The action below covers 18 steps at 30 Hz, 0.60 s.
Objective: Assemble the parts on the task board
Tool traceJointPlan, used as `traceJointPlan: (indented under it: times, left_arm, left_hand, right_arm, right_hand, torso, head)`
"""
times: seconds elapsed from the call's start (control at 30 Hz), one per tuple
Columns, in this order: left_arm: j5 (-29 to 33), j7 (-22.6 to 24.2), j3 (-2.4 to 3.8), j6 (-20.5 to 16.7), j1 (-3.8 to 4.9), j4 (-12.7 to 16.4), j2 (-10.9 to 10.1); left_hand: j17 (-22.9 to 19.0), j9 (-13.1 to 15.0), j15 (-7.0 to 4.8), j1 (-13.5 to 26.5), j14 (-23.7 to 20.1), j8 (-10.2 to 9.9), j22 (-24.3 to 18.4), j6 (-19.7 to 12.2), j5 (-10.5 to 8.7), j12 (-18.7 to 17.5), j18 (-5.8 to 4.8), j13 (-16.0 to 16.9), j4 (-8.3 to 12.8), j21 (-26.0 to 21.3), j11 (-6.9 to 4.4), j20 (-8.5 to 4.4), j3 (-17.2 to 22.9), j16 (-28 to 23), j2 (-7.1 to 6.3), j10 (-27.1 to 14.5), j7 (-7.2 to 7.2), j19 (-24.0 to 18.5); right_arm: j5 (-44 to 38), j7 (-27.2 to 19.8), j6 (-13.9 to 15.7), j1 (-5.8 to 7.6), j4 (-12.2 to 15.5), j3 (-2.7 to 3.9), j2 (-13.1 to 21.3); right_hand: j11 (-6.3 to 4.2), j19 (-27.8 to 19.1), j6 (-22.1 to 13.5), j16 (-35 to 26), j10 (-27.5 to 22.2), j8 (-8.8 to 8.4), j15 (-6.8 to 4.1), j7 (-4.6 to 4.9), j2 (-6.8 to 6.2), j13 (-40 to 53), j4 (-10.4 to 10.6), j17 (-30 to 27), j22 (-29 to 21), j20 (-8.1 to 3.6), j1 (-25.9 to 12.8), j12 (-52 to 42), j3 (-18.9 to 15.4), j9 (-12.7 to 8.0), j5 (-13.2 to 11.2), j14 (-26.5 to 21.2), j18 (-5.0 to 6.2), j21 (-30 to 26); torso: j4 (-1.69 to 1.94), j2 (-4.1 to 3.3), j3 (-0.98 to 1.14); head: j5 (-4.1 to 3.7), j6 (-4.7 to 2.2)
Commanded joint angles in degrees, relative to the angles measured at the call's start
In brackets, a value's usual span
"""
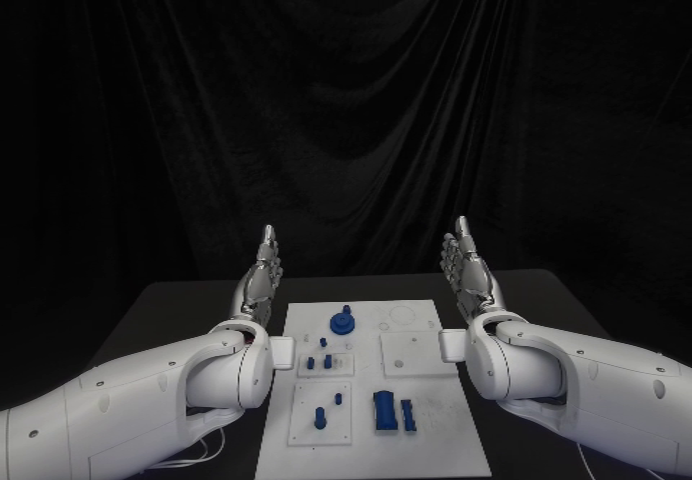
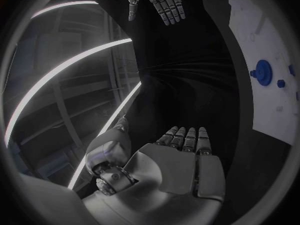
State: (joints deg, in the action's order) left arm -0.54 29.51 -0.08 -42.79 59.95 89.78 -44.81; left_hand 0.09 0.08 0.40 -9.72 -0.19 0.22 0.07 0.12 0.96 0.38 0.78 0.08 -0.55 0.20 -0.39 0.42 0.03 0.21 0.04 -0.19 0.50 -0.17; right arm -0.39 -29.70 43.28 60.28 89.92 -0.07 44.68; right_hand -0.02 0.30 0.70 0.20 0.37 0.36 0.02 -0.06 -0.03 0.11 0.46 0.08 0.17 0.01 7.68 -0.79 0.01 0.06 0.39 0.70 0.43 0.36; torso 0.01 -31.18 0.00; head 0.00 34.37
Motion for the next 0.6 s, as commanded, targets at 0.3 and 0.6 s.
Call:
traceJointPlan:
  times: [0.3, 0.6]
  left_arm:
    - [0.54, 0.28, 0.08, -1.33, 0.21, 0.17, 0.12]
    - [0.54, 0.28, 0.08, -1.33, 0.21, 0.17, 0.12]
  left_hand:
    - [-0.09, -0.08, -0.40, 9.72, 0.19, -0.22, -0.07, -0.12, -0.96, -0.38, -0.78, -0.08, 0.55, -0.20, 0.39, -0.42, -0.03, -0.21, -0.04, 0.19, -0.50, 0.17]
    - [-0.09, -0.08, -0.40, 9.72, 0.19, -0.22, -0.07, -0.12, -0.96, -0.38, -0.78, -0.08, 0.55, -0.20, 0.39, -0.42, -0.03, -0.21, -0.04, 0.19, -0.50, 0.17]
  right_arm:
    - [0.39, -0.09, 0.84, -0.12, 0.04, 0.07, 0.01]
    - [0.39, -0.09, 0.84, -0.12, 0.04, 0.07, 0.01]
  right_hand:
    - [0.02, -0.30, -0.70, -0.20, -0.37, -0.36, -0.02, 0.06, 0.03, -0.11, -0.46, -0.08, -0.17, -0.01, -7.68, 0.79, -0.01, -0.06, -0.39, -0.70, -0.43, -0.36]
    - [0.02, -0.30, -0.70, -0.20, -0.37, -0.36, -0.02, 0.06, 0.03, -0.11, -0.46, -0.08, -0.17, -0.01, -7.68, 0.79, -0.01, -0.06, -0.39, -0.70, -0.43, -0.36]
  torso:
    - [-0.01, 0.00, 0.00]
    - [-0.01, 0.00, 0.00]
  head:
    - [0.00, 0.01]
    - [0.00, 0.01]
